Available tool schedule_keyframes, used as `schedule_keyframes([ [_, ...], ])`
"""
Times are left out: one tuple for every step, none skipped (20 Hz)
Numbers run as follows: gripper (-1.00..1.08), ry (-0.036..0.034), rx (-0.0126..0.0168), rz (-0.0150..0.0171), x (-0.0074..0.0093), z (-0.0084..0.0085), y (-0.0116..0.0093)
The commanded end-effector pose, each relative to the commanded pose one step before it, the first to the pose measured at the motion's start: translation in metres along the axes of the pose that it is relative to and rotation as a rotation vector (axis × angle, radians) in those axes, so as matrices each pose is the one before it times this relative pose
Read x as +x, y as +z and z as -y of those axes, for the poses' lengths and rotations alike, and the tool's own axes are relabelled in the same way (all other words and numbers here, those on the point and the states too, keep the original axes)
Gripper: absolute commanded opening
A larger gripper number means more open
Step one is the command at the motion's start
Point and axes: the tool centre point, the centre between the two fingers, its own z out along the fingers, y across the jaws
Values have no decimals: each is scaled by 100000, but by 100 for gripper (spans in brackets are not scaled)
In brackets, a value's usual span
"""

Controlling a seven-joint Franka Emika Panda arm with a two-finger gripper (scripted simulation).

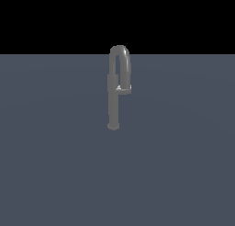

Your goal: Turn on the faucet by rotating a designated handle.

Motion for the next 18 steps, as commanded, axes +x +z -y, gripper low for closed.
schedule_keyframes([
  [-100, 0, 0, 0, 0, -1, 0],
  [-100, 0, 0, 0, -5, 25, -11],
  [-100, 119, 110, 147, 56, -18, 17],
  [-100, 145, 136, 179, 61, 11, 6],
  [-100, 212, 198, 261, 91, 8, 12],
  [-100, 268, 250, 330, 114, 15, 14],
  [-100, 327, 305, 403, 139, 19, 17],
  [-100, 389, 364, 480, 167, 20, 21],
  [-100, 448, 419, 553, 191, 25, 23],
  [-100, 512, 479, 632, 219, 26, 27],
  [-100, 573, 536, 707, 245, 30, 30],
  [-100, 635, 594, 783, 271, 34, 33],
  [-100, 700, 655, 864, 299, 36, 37],
  [-100, 762, 713, 941, 325, 41, 40],
  [-100, 828, 775, 1022, 354, 44, 43],
  [-100, 895, 837, 1105, 382, 46, 47],
  [-100, 961, 900, 1187, 411, 50, 50],
  [-100, 1029, 963, 1271, 439, 54, 54],
])
